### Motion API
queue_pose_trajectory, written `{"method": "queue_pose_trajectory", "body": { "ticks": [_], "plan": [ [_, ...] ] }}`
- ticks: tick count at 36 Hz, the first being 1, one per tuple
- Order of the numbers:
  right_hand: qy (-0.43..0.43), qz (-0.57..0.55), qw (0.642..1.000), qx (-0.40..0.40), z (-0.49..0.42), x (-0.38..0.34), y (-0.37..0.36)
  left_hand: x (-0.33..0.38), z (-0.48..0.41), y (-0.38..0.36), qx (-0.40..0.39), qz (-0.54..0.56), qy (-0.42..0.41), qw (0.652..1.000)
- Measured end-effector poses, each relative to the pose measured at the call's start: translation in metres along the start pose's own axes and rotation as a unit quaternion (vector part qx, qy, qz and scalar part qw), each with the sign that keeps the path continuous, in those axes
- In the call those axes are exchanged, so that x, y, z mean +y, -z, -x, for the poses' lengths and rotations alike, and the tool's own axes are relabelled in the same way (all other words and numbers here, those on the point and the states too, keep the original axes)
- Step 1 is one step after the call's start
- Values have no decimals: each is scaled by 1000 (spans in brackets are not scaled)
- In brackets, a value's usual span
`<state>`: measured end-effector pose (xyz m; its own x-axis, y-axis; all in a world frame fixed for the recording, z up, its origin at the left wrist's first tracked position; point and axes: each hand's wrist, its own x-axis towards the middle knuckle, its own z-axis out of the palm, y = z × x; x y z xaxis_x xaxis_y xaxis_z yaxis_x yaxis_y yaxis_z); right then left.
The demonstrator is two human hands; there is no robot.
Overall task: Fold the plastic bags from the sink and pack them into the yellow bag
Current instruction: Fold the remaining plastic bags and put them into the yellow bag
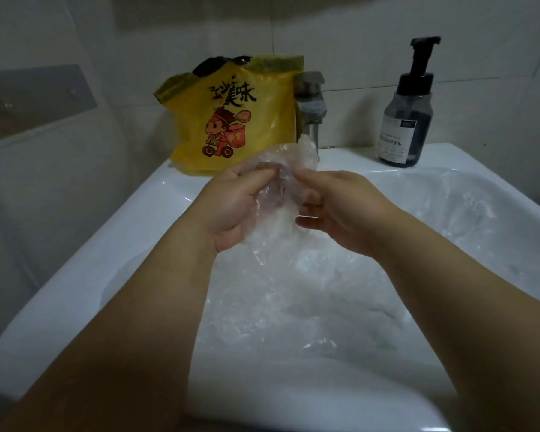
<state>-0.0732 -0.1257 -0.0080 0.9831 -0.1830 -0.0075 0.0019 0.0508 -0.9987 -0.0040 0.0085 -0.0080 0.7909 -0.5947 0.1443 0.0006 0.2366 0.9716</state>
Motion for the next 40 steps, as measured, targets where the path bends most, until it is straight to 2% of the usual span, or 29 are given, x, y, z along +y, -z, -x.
{"method": "queue_pose_trajectory", "body": {
  "ticks": [3, 8, 11, 16, 20, 23, 27, 30, 36, 40],
  "plan": [
    [7, 9, 1000, 15, -1, 1, 1, -1, 1, 0, -4, -10, 2, 1000],
    [47, -172, 984, 22, -3, -5, 4, -3, -1, -2, 32, -29, -19, 999],
    [38, -225, 973, 20, 0, -9, 4, -7, -3, -2, 53, -76, -31, 995],
    [-29, -163, 981, -104, 4, -9, 4, -6, -1, -2, 98, -132, -63, 984],
    [-41, -198, 978, -50, 3, -13, 4, -5, 0, -1, 105, -125, -58, 985],
    [-12, -238, 971, 6, 2, -14, 4, -4, 0, -2, 117, -130, -56, 983],
    [55, -109, 990, 71, 1, -11, 11, -1, -1, 0, 149, -134, -43, 979],
    [79, -60, 992, 77, -1, -6, 12, 1, 0, 2, 167, -136, -36, 976],
    [114, 34, 989, 87, -2, 0, 10, 4, 3, 1, 109, -128, -4, 986],
    [105, 100, 985, 91, -2, 0, 8, 5, 7, -4, 70, -134, 8, 988]
  ]
}}
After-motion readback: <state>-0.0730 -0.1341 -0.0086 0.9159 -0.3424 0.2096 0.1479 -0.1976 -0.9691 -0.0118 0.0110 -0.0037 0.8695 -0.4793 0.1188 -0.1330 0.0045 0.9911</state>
